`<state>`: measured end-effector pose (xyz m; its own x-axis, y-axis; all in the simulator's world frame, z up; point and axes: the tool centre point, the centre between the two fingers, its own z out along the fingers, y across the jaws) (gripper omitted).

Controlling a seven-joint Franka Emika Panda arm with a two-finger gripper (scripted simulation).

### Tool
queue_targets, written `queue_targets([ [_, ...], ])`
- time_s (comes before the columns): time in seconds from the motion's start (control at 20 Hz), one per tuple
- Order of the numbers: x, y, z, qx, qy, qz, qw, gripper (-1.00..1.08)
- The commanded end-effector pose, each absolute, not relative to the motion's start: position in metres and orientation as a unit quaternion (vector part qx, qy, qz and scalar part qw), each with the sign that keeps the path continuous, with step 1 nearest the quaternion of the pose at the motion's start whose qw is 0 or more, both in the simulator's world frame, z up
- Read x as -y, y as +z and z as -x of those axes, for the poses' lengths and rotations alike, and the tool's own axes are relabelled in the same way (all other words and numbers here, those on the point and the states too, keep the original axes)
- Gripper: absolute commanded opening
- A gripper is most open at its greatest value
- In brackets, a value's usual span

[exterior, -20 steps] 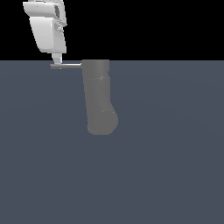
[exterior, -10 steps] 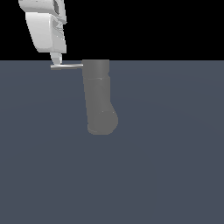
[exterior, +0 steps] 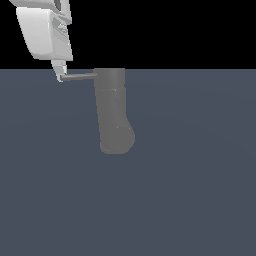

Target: Turn on the faucet by rotating a designated handle.

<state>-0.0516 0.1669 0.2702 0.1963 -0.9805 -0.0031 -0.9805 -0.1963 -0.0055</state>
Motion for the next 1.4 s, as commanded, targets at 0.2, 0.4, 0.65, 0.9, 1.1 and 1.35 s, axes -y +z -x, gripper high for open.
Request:
queue_targets([
  [0.2,-0.152,0.270,0.060,-0.635,-0.002,0.773,0.002,-1.00],
  [0.4,-0.138,0.270,0.069,-0.635,-0.001,0.772,0.002,-1.00],
  [0.65,-0.120,0.270,0.080,-0.636,-0.001,0.772,0.001,-1.00],
  [0.9,-0.102,0.270,0.091,-0.636,-0.001,0.772,0.001,-1.00],
  [1.1,-0.086,0.270,0.100,-0.637,0.000,0.771,0.000,-1.00],
  [1.35,-0.089,0.270,0.105,-0.629,-0.002,0.777,0.001,-1.00],
])
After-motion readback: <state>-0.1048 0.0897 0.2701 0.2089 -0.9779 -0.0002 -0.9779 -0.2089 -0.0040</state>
